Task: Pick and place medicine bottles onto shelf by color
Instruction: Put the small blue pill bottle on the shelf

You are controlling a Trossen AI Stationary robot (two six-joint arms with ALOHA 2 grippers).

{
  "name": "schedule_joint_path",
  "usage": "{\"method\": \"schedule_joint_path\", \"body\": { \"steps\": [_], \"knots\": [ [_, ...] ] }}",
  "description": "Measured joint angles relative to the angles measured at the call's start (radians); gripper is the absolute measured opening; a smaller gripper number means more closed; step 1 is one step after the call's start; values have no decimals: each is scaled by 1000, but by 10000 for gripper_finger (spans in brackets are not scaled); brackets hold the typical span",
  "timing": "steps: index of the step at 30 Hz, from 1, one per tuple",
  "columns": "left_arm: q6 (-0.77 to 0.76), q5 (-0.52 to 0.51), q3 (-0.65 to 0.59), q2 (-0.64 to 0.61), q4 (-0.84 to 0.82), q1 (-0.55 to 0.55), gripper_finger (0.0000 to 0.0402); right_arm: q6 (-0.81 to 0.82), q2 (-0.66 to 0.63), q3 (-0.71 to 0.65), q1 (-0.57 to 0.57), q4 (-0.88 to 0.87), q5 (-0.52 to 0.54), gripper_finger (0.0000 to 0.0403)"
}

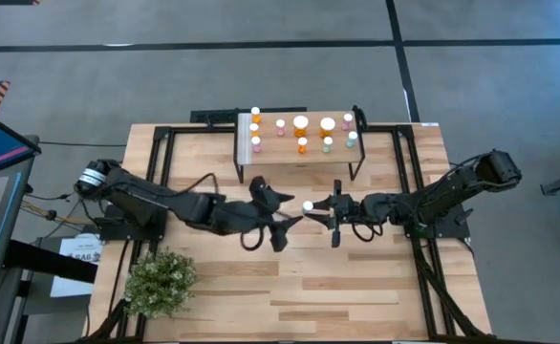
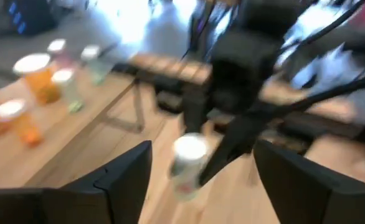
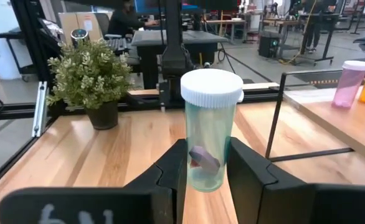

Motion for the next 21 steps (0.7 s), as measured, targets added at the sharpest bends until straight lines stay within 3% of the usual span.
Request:
{"method": "schedule_joint_path", "body": {
  "steps": [4, 9, 12, 21],
  "knots": [
    [-66, 24, 189, 79, -280, 42, 290, -3, 0, 0, 0, -5, 1, 109],
    [-93, 219, 388, 185, -474, 104, 300, -3, 0, 0, 0, -22, 1, 109],
    [-94, 284, 471, 233, -550, 130, 300, -2, 0, 0, 0, -30, 1, 109],
    [-94, 368, 518, 274, -622, 166, 300, 1, -1, 0, 3, -38, 1, 109]
  ]
}}
